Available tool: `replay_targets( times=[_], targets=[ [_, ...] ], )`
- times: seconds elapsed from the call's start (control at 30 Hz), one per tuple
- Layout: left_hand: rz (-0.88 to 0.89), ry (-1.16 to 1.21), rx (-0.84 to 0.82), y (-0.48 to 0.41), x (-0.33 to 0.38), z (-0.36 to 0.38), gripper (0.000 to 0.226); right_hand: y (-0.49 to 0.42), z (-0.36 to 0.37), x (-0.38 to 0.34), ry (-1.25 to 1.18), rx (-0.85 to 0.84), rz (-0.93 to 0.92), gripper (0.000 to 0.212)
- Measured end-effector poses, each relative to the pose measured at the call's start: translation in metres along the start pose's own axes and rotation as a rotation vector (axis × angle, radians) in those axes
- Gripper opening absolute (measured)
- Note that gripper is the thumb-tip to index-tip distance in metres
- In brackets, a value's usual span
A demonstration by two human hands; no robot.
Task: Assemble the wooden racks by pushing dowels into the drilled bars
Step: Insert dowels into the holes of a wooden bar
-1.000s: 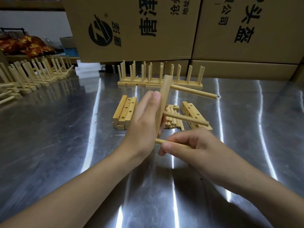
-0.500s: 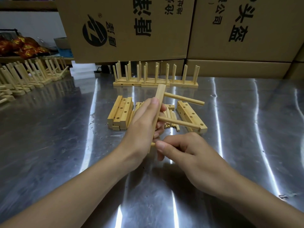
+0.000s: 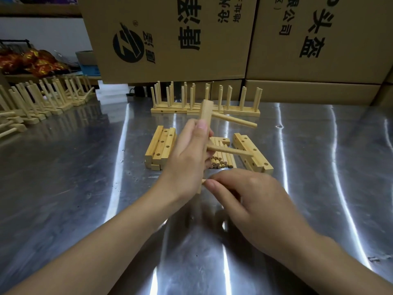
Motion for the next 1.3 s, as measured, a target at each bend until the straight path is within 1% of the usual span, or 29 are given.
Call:
replay_targets(
  times=[0.07, 0.17, 0.23, 0.33, 0.43, 0.53, 0.6, 0.67, 0.77, 0.9, 1.0, 1.1, 1.13, 1.2, 1.3],
  targets=[
    [-0.041, 0.047, 0.065, -0.002, -0.006, -0.006, 0.038, -0.002, 0.001, -0.008, 0.087, 0.043, -0.020, 0.040],
    [-0.065, 0.050, 0.105, -0.003, -0.011, -0.008, 0.038, -0.002, 0.011, -0.011, 0.053, -0.030, -0.036, 0.032],
    [-0.067, 0.029, 0.097, -0.002, -0.013, -0.006, 0.038, -0.001, 0.015, -0.013, 0.043, -0.092, -0.068, 0.030],
    [-0.073, -0.006, 0.068, -0.002, -0.016, -0.003, 0.040, -0.001, 0.013, -0.016, 0.065, -0.132, -0.111, 0.029],
    [-0.076, -0.030, 0.057, -0.002, -0.018, 0.000, 0.041, 0.000, 0.015, -0.021, 0.101, -0.207, -0.164, 0.027],
    [-0.062, -0.057, 0.037, -0.001, -0.017, 0.003, 0.042, 0.001, 0.019, -0.021, 0.074, -0.252, -0.150, 0.024],
    [-0.052, -0.083, 0.031, 0.000, -0.015, 0.004, 0.043, 0.001, 0.021, -0.018, 0.059, -0.235, -0.092, 0.024],
    [-0.040, -0.100, 0.044, 0.002, -0.013, 0.006, 0.044, 0.001, 0.024, -0.013, 0.108, -0.191, -0.014, 0.029],
    [-0.016, -0.091, 0.105, 0.005, -0.011, 0.006, 0.048, 0.000, 0.024, -0.004, 0.138, -0.098, 0.102, 0.036],
    [-0.018, -0.003, 0.208, 0.004, -0.008, -0.006, 0.044, -0.007, 0.015, -0.004, 0.206, 0.009, 0.089, 0.044],
    [-0.017, -0.061, 0.194, 0.004, -0.011, -0.005, 0.048, -0.006, 0.020, 0.001, 0.270, -0.022, 0.106, 0.044],
    [-0.018, -0.103, 0.165, 0.005, -0.013, -0.002, 0.048, -0.007, 0.029, 0.002, 0.293, -0.098, 0.072, 0.023],
    [-0.026, -0.106, 0.158, 0.005, -0.014, -0.001, 0.048, -0.007, 0.031, 0.004, 0.285, -0.116, 0.068, 0.020],
    [-0.044, -0.099, 0.152, 0.005, -0.016, 0.001, 0.046, -0.007, 0.033, 0.006, 0.277, -0.151, 0.060, 0.022],
    [-0.034, -0.073, 0.136, 0.006, -0.016, 0.005, 0.042, -0.009, 0.036, 0.005, 0.248, -0.165, 0.018, 0.036]
  ],
)
Point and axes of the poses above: each hand's wrist, its own y-axis away from the middle knuckle, its own z-axis out of the palm, x = y × z, the point moved 9 cm from there along -y, towards the middle knuckle, and after that the axes turned 7 degrees about -z, right-handed, at the moved point
